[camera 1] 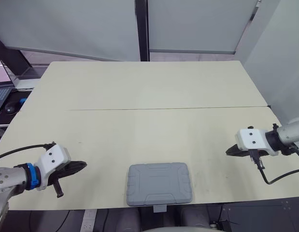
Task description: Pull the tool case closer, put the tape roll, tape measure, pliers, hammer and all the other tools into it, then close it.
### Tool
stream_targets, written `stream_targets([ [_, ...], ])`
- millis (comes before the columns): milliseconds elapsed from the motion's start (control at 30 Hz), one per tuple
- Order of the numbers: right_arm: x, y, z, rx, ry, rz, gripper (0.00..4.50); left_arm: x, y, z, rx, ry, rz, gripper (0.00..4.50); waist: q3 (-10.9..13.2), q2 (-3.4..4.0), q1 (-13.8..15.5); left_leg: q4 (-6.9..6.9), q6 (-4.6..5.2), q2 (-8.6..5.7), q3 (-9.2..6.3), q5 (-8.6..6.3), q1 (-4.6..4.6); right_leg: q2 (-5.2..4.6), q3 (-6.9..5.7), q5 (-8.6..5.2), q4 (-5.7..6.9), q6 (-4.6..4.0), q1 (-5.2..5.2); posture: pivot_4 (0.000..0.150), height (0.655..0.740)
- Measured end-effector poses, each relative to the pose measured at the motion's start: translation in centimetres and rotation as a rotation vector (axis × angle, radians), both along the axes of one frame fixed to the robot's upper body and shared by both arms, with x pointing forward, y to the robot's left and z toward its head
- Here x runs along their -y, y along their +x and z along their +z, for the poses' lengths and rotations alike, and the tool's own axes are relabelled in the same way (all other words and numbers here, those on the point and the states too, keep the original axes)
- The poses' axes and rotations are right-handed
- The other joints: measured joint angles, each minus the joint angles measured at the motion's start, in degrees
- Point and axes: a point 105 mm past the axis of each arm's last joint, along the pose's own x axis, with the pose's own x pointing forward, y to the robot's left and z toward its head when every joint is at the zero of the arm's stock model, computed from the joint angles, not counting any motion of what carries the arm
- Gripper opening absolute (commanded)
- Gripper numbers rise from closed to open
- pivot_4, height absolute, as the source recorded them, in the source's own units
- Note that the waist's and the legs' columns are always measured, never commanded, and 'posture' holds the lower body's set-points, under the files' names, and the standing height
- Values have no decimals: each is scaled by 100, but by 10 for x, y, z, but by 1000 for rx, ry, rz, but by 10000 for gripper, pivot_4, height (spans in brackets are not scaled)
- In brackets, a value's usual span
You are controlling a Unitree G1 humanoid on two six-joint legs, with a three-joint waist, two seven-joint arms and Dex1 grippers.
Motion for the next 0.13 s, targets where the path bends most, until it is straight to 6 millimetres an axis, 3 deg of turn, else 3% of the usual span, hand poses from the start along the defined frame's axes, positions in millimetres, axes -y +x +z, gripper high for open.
stream_targets([
  [133,3,2,-3,-3,6,-7,226,-5,2,-1,1,-1,19,0,1,2,-1,0,0,-1,4,0,-1,-2,3,1,0,2,-1,1500,7400],
])
